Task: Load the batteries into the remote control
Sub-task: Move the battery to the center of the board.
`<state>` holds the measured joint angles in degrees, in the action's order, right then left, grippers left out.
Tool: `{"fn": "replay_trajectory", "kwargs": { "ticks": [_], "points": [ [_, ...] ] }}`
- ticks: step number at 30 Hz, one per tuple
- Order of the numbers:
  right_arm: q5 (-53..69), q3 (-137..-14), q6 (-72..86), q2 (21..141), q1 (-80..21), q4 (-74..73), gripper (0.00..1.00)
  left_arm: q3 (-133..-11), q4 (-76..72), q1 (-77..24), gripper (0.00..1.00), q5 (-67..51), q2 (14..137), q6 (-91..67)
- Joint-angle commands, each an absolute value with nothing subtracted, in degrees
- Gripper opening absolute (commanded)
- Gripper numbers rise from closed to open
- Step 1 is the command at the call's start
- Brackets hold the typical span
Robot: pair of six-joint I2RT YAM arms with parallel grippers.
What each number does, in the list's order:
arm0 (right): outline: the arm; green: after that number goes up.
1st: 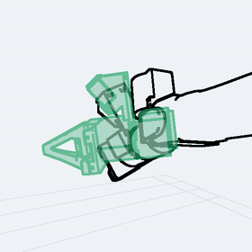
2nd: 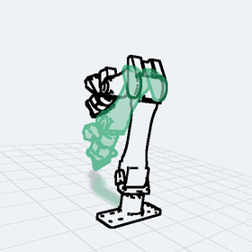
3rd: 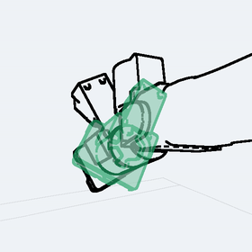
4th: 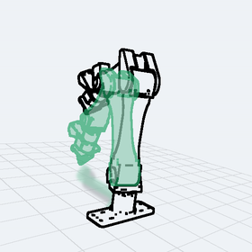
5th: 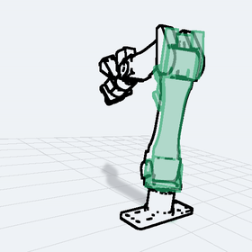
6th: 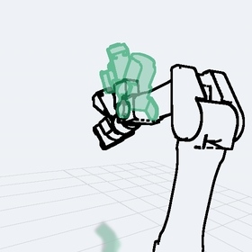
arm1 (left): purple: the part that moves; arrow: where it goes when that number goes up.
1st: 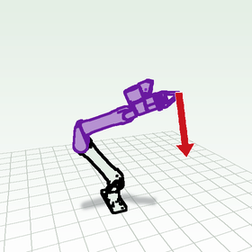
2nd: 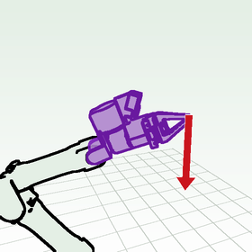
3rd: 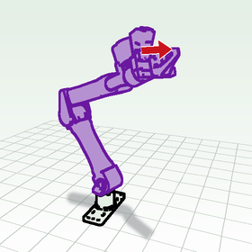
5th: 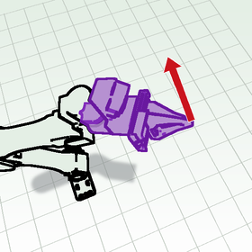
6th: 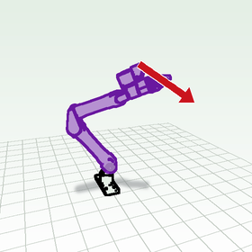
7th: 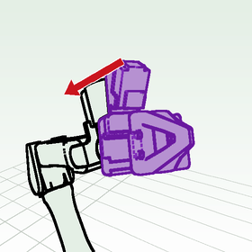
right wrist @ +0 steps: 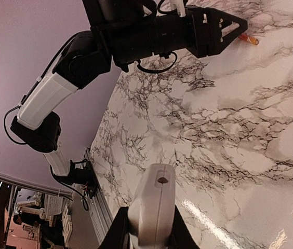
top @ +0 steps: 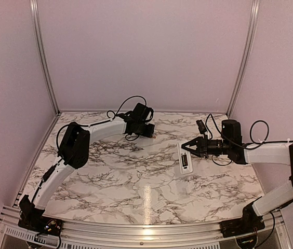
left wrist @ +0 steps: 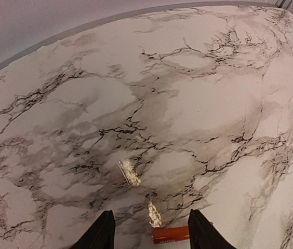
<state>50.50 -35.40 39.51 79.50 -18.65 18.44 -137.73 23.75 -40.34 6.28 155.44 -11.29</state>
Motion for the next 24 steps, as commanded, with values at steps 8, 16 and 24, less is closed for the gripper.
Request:
{"fn": "replay_trajectory", "kwargs": {
  "ticks": [8,16,24],
  "points": [
    [51.16,-35.85,40.18,80.05,-18.11,19.53,0.00,-138.94,31.33,-40.08,0.49,6.60,158.09,-10.61],
    [51.29,-36.12,39.91,79.76,-18.11,19.12,0.00,-124.98,29.05,-40.51,0.41,5.65,149.00,-10.24],
    [51.22,-35.51,40.52,78.44,-18.11,19.48,0.00,-112.40,26.27,-41.22,0.39,5.72,141.05,-11.20]
  ]
}}
